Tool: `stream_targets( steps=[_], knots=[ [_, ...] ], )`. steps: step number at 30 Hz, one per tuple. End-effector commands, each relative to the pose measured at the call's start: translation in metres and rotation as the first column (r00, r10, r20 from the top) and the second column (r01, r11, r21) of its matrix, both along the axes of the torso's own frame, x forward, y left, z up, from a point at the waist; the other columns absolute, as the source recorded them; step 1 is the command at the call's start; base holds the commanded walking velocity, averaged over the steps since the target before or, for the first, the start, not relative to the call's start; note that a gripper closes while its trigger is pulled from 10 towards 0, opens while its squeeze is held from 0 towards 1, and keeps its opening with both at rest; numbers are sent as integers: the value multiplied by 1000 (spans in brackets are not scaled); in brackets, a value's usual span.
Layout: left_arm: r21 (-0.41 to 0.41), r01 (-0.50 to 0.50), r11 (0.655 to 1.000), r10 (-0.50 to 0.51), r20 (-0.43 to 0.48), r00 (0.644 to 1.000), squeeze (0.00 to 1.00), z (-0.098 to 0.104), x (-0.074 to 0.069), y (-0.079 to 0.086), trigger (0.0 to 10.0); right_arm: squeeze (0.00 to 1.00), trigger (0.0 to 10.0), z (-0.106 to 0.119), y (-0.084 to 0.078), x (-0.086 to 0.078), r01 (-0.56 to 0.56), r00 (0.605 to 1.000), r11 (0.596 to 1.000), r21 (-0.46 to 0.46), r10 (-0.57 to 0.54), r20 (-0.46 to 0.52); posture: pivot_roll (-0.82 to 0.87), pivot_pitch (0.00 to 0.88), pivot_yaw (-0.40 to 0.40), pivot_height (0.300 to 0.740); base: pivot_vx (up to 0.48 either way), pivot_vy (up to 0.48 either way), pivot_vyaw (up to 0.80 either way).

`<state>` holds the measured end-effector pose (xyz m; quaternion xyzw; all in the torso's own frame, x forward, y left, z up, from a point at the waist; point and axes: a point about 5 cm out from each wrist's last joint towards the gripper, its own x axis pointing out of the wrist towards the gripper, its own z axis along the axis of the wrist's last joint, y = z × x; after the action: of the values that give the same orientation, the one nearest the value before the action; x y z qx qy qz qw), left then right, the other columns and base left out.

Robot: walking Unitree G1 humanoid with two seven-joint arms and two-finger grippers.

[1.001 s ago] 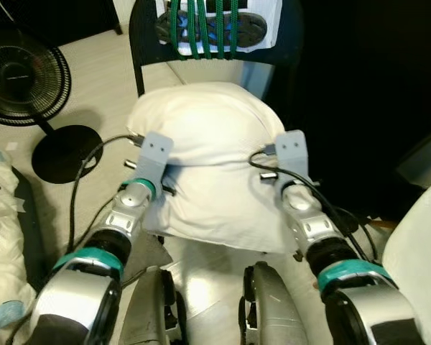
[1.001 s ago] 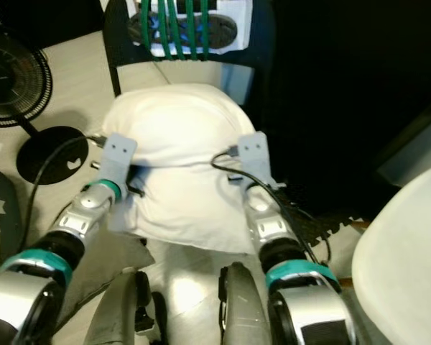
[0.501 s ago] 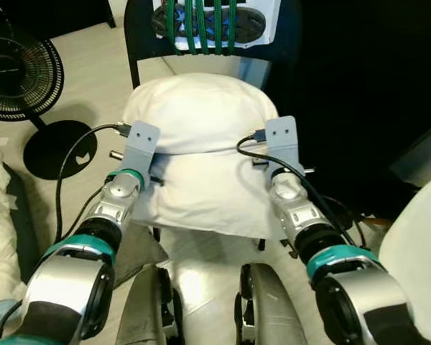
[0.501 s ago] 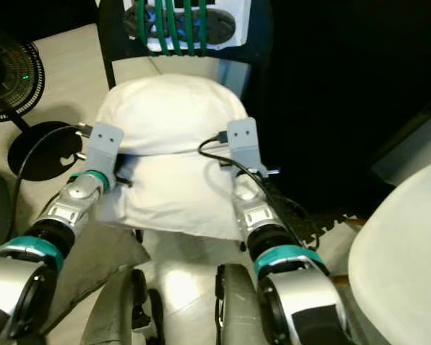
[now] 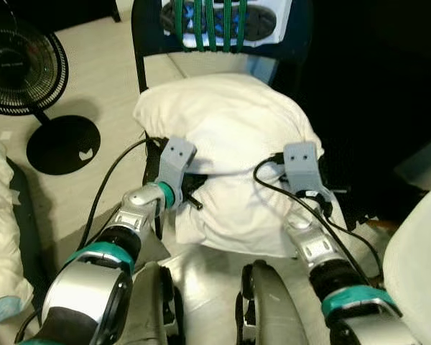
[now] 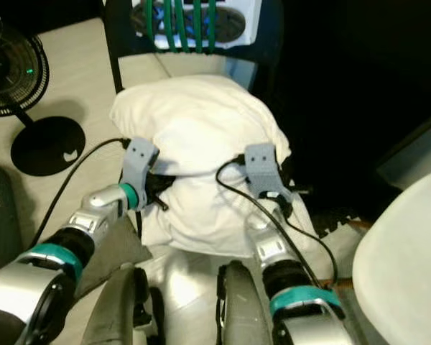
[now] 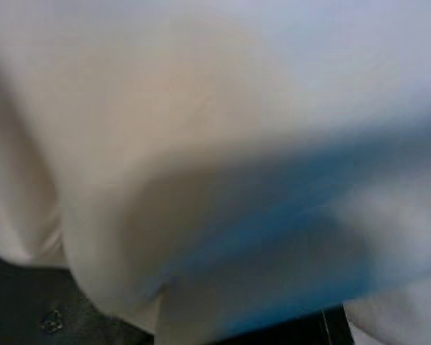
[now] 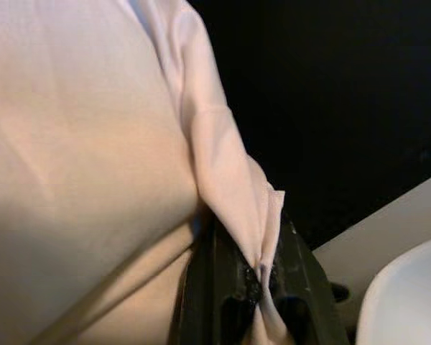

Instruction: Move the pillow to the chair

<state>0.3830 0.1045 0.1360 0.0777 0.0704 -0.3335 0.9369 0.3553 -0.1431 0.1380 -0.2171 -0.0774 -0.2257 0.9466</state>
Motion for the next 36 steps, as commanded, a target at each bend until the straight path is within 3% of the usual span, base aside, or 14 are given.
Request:
stream_targets(
  steps=[1, 4, 6, 7, 9, 12, 17, 22, 23, 24, 25, 26, 34, 36],
  knots=[
    [36, -2, 999, 2, 9, 1000, 0, -4, -1, 0, 10000, 0, 10000, -2, 14, -6, -33, 999, 999, -14, 33, 14, -130, 279, 73, 632, 0, 0, 0],
    [68, -37, 997, 36, 20, 999, 0, -3, 1, 5, 10000, 0, 10000, -5, 23, -8, -53, 999, 999, -4, 53, 9, -130, 279, 73, 632, 0, 0, 0],
    [190, -231, 954, 217, 95, 972, 0, 2, 9, 22, 10000, 0, 10000, -10, 39, -4, -75, 996, 997, 30, 76, -37, -128, 275, 75, 632, 0, 0, 0],
    [190, -231, 954, 217, 95, 972, 0, 2, 9, 22, 10000, 0, 10000, -10, 39, -4, -75, 996, 997, 30, 76, -37, -128, 275, 75, 632, 0, 0, 0],
    [253, -433, 865, 399, 176, 900, 0, 10, 16, 43, 10000, 0, 10000, -17, 52, 5, -110, 983, 990, 85, 121, -141, -128, 275, 75, 632, 0, 0, 0],
    [270, -509, 817, 463, 217, 859, 0, 14, 18, 53, 10000, 0, 10000, -23, 55, 10, -122, 963, 987, 107, 144, -228, -128, 270, 86, 632, 0, 0, 0],
    [224, -550, 805, 521, 178, 835, 0, 16, 19, 55, 10000, 0, 10000, -21, 32, 21, -51, 943, 989, 141, 94, -318, -119, 269, 90, 632, 0, 0, 0],
    [177, -560, 809, 538, 163, 827, 0, 18, 20, 47, 10000, 0, 10000, 1, 8, 35, -17, 955, 992, 123, 53, -291, -110, 269, 83, 632, 0, 0, 0],
    [154, -566, 810, 547, 149, 824, 294, 18, 20, 46, 10000, 0, 10000, 7, 4, 38, -26, 961, 989, 145, 65, -270, -110, 269, 83, 632, 0, 0, 0],
    [135, -573, 808, 557, 140, 819, 682, 19, 21, 45, 10000, 27, 10000, 12, 1, 40, -31, 965, 986, 162, 72, -254, -110, 269, 83, 632, 0, 0, 0],
    [135, -573, 808, 557, 140, 819, 682, 19, 21, 45, 10000, 27, 10000, 12, 1, 40, -31, 965, 986, 162, 72, -254, -110, 269, 83, 632, 0, 0, 0],
    [125, -587, 800, 571, 139, 809, 1000, 18, 20, 46, 10000, 1000, 10000, 14, 0, 41, -44, 969, 976, 215, 94, -228, -113, 266, 84, 632, 0, 0, 0],
    [142, -617, 774, 599, 151, 786, 1000, 14, 18, 56, 10000, 1000, 10000, 4, 6, 38, -81, 961, 961, 266, 146, -234, -112, 259, 87, 632, 0, 0, 0],
    [159, -649, 744, 629, 161, 761, 1000, 9, 14, 73, 10000, 1000, 10000, -6, 17, 33, -185, 935, 914, 360, 276, -221, -103, 245, 85, 632, 0, 0, 0]
  ],
)
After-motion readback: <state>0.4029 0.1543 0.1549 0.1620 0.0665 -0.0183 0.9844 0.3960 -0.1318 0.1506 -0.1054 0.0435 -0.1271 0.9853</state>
